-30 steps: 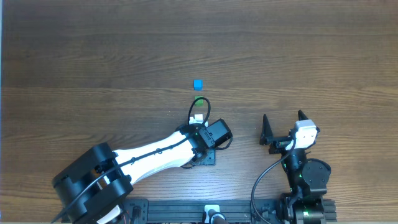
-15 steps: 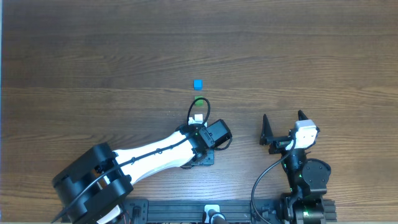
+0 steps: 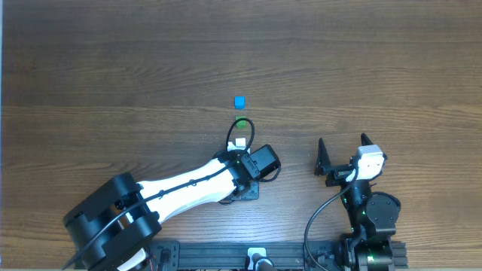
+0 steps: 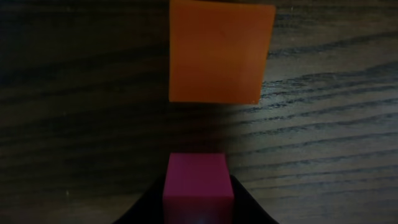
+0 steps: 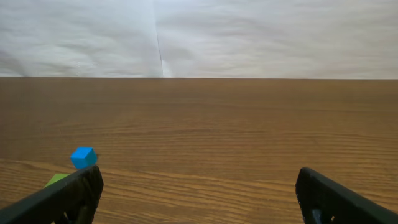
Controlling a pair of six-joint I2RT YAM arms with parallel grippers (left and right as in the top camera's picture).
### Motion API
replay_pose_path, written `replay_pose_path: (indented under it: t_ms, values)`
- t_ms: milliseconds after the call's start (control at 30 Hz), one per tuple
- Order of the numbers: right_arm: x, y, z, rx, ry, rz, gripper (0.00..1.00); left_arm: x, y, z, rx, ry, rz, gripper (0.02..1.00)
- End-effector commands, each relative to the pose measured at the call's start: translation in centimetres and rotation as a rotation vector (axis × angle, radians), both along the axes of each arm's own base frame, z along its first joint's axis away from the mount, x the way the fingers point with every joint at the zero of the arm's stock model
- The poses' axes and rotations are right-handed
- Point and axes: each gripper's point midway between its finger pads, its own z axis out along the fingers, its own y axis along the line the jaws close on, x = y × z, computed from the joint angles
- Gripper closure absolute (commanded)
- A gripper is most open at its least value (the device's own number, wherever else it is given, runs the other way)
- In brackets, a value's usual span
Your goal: Stack Cubes
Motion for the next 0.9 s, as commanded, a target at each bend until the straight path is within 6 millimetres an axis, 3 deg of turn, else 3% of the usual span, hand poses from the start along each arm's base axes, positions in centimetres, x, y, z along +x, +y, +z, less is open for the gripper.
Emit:
replay_pose_path:
  t_ms: [33,267,400,567,700,800,900]
  values:
    - [0.0,-0.1,-0.2,-0.004,0.004,-0.007,0.009,0.5,-0.4,0.2,0.001,-0.017,0.011,0.79]
    - [0.0,-0.1,-0.2,-0.004,0.004,-0.007,0.009,0.7,-0.7,0.5,-0.01,-0.024,0.011,0.873]
    - [0.0,-0.1,-0.2,-0.004,0.004,-0.007,0.012,1.8,-1.6,2.7,-0.022,-0.039,-0.007,0.912]
    - [0.0,-0.1,-0.2,-0.004,0.004,-0.007,0.007,5.0,-3.3,7.6,-0.064,-0.093,-0.021,0.928]
    - [0.0,-0.1,-0.2,-0.004,0.004,-0.007,0.007,7.7,-3.7,10.4,-0.116,-0.124,0.019,0.943]
    - [0.0,-0.1,-0.2,-0.004,0.003,-0.007,0.009,9.3,-3.0,10.9,-0.135,-0.122,0.051,0.954]
    - [0.0,-0.1,-0.2,-0.004,0.003,-0.007,0.012,10.3,-2.0,10.1,-0.126,-0.099,0.07,0.956]
